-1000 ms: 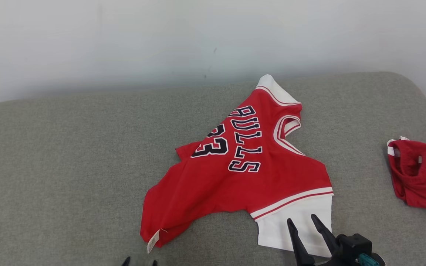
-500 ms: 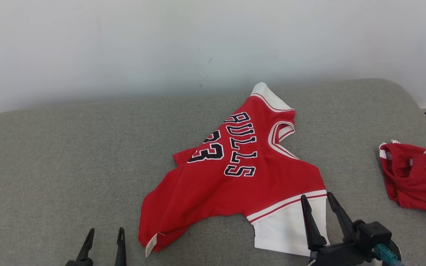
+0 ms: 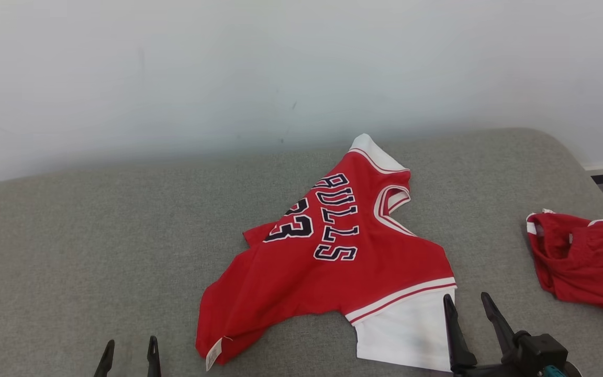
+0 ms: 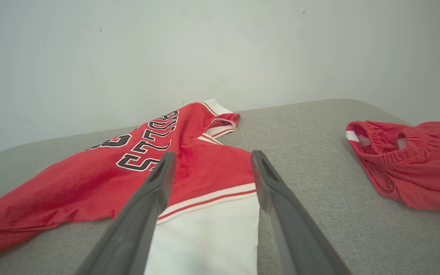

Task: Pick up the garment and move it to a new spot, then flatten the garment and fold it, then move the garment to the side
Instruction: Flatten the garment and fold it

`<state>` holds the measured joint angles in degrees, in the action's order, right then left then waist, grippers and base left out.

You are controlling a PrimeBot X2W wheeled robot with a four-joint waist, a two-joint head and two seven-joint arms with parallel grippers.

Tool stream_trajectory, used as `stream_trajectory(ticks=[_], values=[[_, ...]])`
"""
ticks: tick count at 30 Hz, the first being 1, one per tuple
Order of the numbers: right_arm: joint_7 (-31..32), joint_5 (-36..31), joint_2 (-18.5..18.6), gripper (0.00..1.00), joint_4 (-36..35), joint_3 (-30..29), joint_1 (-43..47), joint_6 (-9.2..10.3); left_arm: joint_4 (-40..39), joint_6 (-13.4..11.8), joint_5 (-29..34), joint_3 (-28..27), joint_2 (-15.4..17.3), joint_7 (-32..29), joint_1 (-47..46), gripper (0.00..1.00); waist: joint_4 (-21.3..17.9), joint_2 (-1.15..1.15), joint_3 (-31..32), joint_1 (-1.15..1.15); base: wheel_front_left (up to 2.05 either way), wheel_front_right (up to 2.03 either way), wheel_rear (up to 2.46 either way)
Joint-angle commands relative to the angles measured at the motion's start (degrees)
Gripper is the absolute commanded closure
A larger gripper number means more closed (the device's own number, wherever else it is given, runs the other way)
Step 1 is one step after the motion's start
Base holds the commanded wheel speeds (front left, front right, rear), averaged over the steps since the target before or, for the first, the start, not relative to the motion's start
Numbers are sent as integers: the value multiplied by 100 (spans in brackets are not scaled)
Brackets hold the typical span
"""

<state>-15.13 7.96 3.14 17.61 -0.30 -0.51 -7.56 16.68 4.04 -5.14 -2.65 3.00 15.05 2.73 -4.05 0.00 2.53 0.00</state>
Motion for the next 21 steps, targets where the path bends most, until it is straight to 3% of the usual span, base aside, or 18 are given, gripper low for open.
stream_trajectory(ticks=[1,21], values=[[3,-34,-24,0,23,-31,92,16,-14,-1,30,-39,-12,17,123,0,9,0,54,0,0,0,0],[3,116,-32,0,142,52,97,16,139,-23,-262,88,-15,17,16,0,-22,0,-161,0,0,0,0]])
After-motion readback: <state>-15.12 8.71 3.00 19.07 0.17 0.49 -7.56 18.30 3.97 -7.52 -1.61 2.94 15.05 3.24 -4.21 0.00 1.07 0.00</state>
